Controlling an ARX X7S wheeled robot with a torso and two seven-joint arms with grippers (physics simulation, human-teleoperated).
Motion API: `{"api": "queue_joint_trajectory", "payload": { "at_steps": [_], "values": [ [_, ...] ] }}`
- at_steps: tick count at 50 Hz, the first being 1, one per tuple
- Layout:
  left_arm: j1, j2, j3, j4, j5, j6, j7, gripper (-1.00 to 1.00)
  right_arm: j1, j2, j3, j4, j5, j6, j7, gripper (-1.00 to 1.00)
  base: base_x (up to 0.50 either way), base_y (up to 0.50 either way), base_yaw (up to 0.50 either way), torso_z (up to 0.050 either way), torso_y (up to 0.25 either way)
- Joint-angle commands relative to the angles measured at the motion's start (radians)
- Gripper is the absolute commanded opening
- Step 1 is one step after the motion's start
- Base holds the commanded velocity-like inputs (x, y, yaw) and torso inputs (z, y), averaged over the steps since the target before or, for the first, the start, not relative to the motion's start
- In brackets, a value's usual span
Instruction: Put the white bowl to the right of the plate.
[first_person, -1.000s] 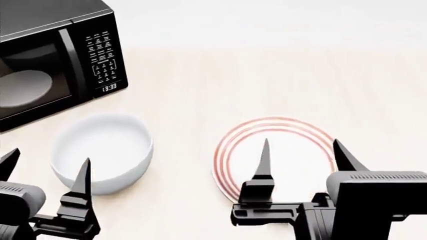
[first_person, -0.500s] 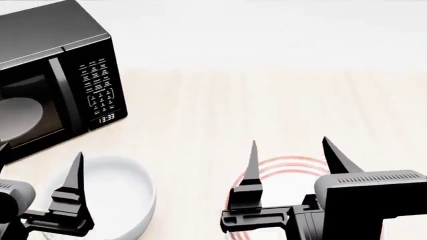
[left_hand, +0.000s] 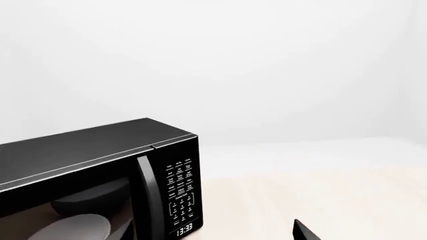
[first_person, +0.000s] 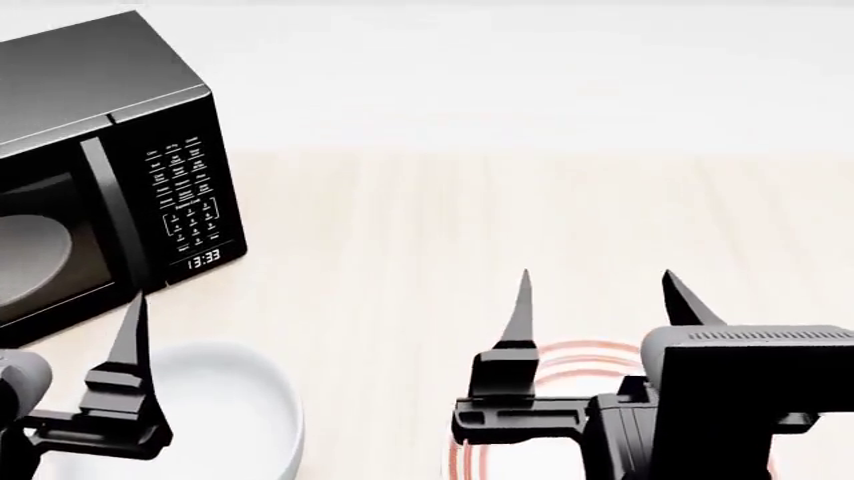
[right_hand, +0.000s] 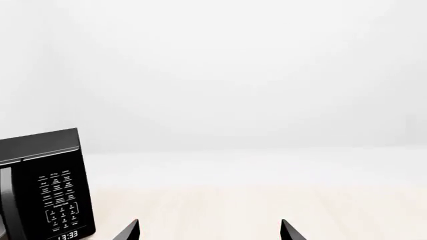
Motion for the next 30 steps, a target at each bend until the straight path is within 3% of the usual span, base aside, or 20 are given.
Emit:
{"api": "queue_joint_trajectory", "payload": {
  "at_steps": [1, 9, 13, 16, 20, 22, 25, 30],
  "values": [
    [0.006, -0.021, -0.039, -0.035, 0.033, 0.012, -0.047, 1.0, 0.058, -0.05, 0.097, -0.034, 0.071, 0.142, 0.05, 1.0, 0.0, 0.0, 0.0, 0.0, 0.0],
    [0.079, -0.038, -0.155, 0.012, 0.023, 0.044, -0.051, 1.0, 0.115, -0.024, 0.053, -0.048, 0.091, 0.239, 0.069, 1.0, 0.0, 0.0, 0.0, 0.0, 0.0],
    [0.23, -0.073, -0.167, 0.021, 0.115, 0.223, -0.094, 1.0, 0.161, -0.031, 0.03, -0.014, 0.091, 0.269, 0.087, 1.0, 0.0, 0.0, 0.0, 0.0, 0.0],
    [0.28, -0.082, -0.166, 0.026, 0.148, 0.271, -0.11, 1.0, 0.198, -0.039, 0.034, -0.001, 0.137, 0.326, 0.062, 1.0, 0.0, 0.0, 0.0, 0.0, 0.0],
    [0.297, -0.05, -0.219, 0.017, 0.097, 0.289, -0.103, 1.0, 0.227, -0.048, 0.032, 0.017, 0.135, 0.331, 0.079, 1.0, 0.0, 0.0, 0.0, 0.0, 0.0],
    [0.293, -0.038, -0.24, 0.013, 0.084, 0.223, -0.12, 1.0, 0.259, -0.055, 0.045, 0.029, 0.149, 0.372, 0.084, 1.0, 0.0, 0.0, 0.0, 0.0, 0.0],
    [0.348, -0.028, -0.241, -0.001, 0.104, 0.327, -0.129, 1.0, 0.3, -0.047, 0.042, 0.027, 0.159, 0.423, 0.095, 1.0, 0.0, 0.0, 0.0, 0.0, 0.0],
    [0.386, -0.033, -0.258, 0.018, 0.094, 0.324, -0.124, 1.0, 0.342, -0.063, 0.069, 0.016, 0.213, 0.531, 0.091, 1.0, 0.0, 0.0, 0.0, 0.0, 0.0]
  ]
}}
